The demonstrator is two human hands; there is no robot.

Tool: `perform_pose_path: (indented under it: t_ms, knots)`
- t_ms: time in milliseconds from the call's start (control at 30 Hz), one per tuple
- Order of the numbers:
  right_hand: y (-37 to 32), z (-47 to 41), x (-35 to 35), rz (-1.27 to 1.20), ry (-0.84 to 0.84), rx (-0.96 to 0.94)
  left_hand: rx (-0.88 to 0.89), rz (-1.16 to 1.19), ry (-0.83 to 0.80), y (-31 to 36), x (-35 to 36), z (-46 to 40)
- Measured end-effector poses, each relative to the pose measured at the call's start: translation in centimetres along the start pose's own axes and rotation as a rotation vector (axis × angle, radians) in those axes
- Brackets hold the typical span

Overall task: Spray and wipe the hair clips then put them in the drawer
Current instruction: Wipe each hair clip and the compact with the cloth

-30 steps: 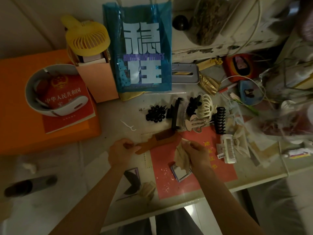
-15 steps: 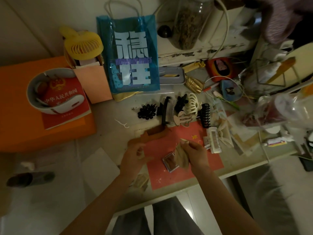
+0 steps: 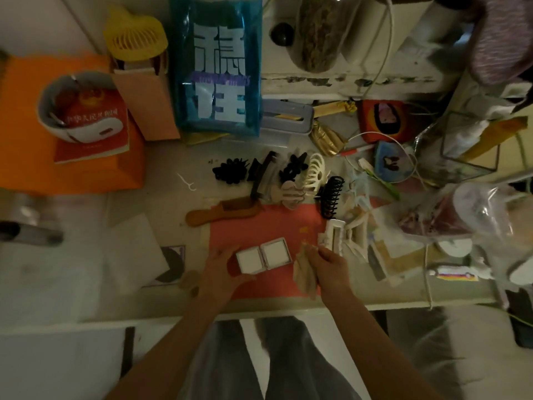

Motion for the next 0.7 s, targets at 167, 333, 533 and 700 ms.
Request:
perform_pose_path:
  t_ms: [167,333,533,700]
  knots:
    - [0.5,-0.6,0.1,0.021,-0.076,0.004,-0.058,0.046,-0.054,-0.7,1.8,0.3]
    - [0.4,-0.9,0.0,0.002,-0.071,0.001,-0.005,0.025,0.065,-0.5,0.9,0.0]
    - [0.8,-0.7,-0.2,-0.006,-0.054,0.012,0.019,0.008,0.039,-0.6,0.9,-0.3]
    - [0.9,-0.3,-0.4,-0.035,-0.039,0.023,-0.042,0.123,-0.029,-0.4,1.3,-0.3]
Point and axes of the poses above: each hand's wrist, its own z-axis away from the middle knuckle, its own x-axis out of the palm, y = z × x, the point moved 10 cm from there along -z, towards the middle knuckle, and after that the axes turned 2 degrees about z, right-handed, at the moved point
